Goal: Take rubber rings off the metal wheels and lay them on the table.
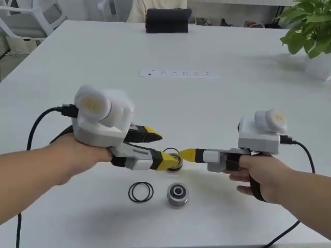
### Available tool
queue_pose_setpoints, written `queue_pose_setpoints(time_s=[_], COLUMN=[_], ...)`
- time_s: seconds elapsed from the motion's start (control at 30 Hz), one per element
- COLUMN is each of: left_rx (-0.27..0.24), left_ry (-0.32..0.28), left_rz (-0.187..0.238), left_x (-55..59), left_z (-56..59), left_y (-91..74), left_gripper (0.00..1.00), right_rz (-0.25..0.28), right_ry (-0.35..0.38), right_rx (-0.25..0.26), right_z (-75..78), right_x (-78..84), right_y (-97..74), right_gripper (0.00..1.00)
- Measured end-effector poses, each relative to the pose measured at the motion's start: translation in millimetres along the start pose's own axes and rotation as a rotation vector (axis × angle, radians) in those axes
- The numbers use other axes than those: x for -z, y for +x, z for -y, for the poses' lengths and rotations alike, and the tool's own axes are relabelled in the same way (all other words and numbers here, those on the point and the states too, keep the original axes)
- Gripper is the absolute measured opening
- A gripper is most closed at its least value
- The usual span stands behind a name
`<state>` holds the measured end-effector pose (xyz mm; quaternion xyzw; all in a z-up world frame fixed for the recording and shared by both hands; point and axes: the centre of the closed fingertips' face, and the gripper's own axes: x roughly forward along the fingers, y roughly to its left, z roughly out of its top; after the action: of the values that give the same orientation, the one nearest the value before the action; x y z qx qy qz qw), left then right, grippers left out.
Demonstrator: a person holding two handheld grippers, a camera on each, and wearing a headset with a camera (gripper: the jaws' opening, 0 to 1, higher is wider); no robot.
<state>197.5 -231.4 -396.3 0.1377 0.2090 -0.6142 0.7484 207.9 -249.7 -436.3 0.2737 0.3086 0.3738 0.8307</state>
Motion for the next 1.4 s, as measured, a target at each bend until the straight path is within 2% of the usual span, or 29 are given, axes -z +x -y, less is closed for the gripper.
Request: queue_pose_setpoints(time_s=[0.43,0.63,1.1,1.4], left_rx=[0.011,0.012,0.006,0.000], left_ry=[-0.007,-0.004,-0.018,-0.030], left_rz=[0.053,0.059,0.057,0.070], left_x=[-7.3,-4.7,7.3,9.0], left_z=[10.6,14.2,20.7,21.9], left_y=[-28.1,-40.2,-65.5,-74.8], left_gripper=[0.53,0.58,0.71,0.77], right_rz=[0.005,-0.009,-0.085,-0.144], right_ry=[0.011,0.010,0.003,-0.003], right_rx=[-0.067,-0.089,-0.124,-0.130], right_z=[-25.5,-33.9,-49.4,-49.4], right_x=[-1.3,1.8,18.7,29.3], right_y=[3.2,5.1,16.1,19.5], right_gripper=[0.00,0.00,0.00,0.00])
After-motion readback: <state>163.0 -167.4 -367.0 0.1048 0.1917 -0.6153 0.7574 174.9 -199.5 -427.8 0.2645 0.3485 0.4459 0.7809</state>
